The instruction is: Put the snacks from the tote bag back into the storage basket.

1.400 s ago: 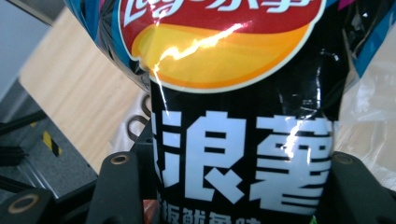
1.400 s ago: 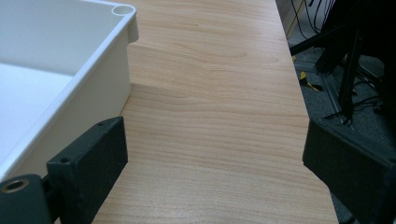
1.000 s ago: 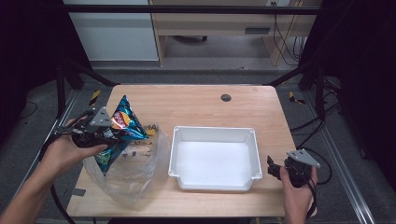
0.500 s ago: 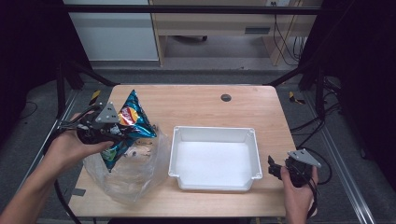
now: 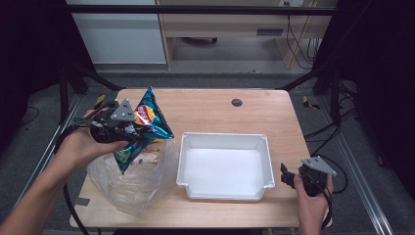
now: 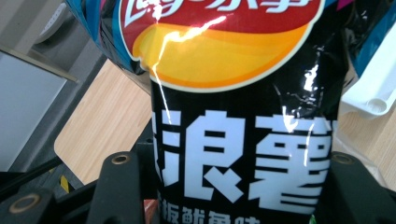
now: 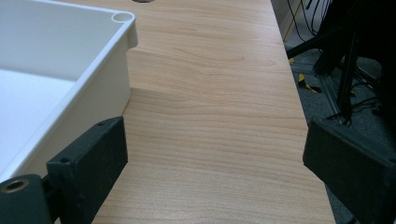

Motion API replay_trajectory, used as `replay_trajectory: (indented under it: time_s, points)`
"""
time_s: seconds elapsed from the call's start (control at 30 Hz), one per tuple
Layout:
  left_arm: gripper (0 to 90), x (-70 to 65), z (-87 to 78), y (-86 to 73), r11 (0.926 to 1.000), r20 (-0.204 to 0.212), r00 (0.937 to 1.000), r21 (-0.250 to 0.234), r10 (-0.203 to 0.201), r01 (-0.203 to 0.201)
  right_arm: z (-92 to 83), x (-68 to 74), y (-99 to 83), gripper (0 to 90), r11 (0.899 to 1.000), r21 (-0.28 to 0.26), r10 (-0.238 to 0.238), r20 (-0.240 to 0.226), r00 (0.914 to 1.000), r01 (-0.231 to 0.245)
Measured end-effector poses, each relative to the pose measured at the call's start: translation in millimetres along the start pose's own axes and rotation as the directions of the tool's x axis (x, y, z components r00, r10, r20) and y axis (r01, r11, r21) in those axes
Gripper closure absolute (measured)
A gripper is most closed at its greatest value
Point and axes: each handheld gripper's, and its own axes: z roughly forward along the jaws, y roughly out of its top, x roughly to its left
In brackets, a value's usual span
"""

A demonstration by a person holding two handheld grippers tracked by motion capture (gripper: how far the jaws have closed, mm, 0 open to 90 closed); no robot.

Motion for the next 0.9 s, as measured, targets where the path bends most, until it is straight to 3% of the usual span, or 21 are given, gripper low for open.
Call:
replay_trajectory:
  time_s: [0.47, 0.9]
  points:
    - [46.0, -2.5, 10.5, 28.3, 0.9998, 0.025, 0.9996, -0.016, 0.016, -0.015, -0.7, -1.8, -0.3, 7.0, 1.000, -0.003, 0.013, -0.001, 0.9999, -0.013]
    - [46.1, -8.1, 20.3, 51.8, 0.9983, 0.051, 0.9972, -0.024, 0.055, -0.053, -0.6, -3.7, -0.7, 7.0, 1.000, -0.006, 0.017, -0.002, 0.9999, -0.017]
